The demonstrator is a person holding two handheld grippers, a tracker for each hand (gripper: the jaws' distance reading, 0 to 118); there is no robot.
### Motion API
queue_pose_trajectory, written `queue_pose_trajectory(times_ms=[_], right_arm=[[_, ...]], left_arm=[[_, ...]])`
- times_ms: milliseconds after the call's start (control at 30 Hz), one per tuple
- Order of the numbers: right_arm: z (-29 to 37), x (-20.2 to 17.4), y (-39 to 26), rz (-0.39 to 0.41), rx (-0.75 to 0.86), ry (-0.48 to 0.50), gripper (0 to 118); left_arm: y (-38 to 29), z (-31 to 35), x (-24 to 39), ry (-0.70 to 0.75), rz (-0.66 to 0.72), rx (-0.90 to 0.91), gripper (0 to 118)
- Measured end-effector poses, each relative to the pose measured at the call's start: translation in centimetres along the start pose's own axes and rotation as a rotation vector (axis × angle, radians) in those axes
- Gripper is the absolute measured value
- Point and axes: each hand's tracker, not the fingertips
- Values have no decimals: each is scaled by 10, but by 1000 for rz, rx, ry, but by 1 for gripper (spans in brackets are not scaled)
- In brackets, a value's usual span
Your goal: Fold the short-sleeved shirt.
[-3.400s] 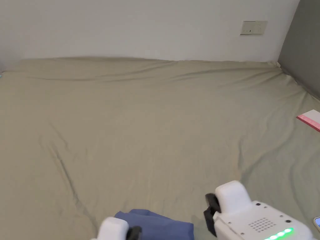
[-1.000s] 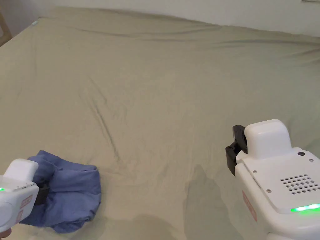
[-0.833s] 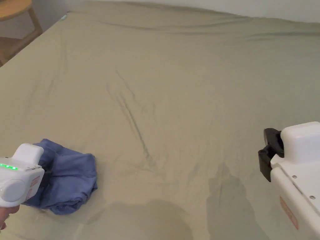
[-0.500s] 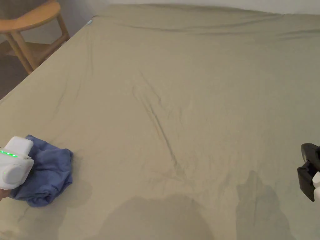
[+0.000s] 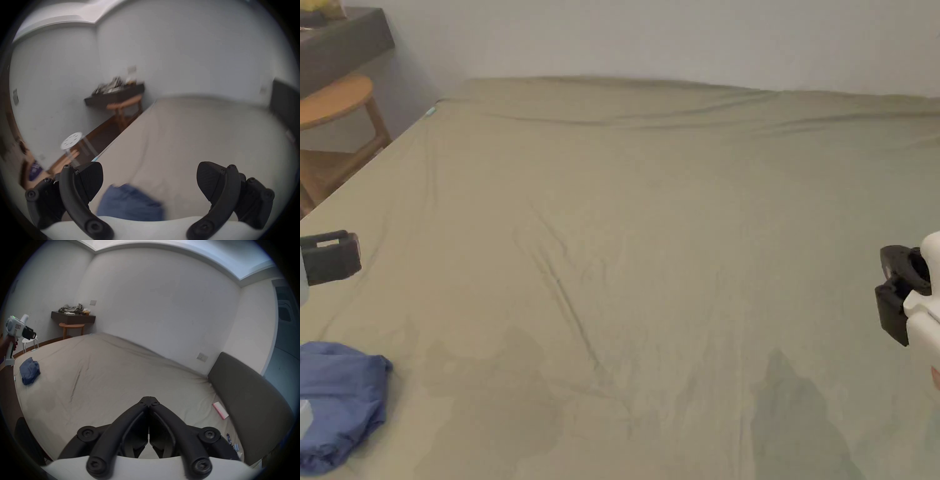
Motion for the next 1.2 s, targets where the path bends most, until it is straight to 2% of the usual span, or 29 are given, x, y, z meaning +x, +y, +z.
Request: queue_pose_trajectory(times_ms=[133,167,267,333,367,400,433,500,533,667,800,900,1200], right_arm=[[26,29,18,-33,82,-37,2],[33,34,22,-41,101,-47,2],[52,43,27,-43,154,-68,2],[63,45,27,-35,186,-80,2],[68,45,26,-35,198,-85,2],[74,45,25,-35,210,-88,2],[78,45,24,-33,220,-90,2],[86,45,19,-27,245,-102,2],[88,45,18,-23,252,-107,2],[96,47,7,-16,269,-119,2],[99,52,-7,-47,265,-111,2],[100,54,-18,-70,255,-103,2],[93,49,-38,-92,216,-100,2]], left_arm=[[19,62,50,-172,166,182,114],[22,89,79,-209,190,219,114],[27,140,137,-249,145,318,112],[32,164,168,-254,89,370,93],[31,178,186,-267,60,395,77],[31,190,204,-273,30,412,54],[30,197,215,-282,16,416,37],[27,212,242,-316,-14,435,7],[26,218,251,-320,-25,445,0],[19,231,285,-344,-73,442,0],[2,243,307,-365,-103,434,0],[-11,248,318,-350,-161,433,0],[-31,242,332,-384,-207,384,0]])
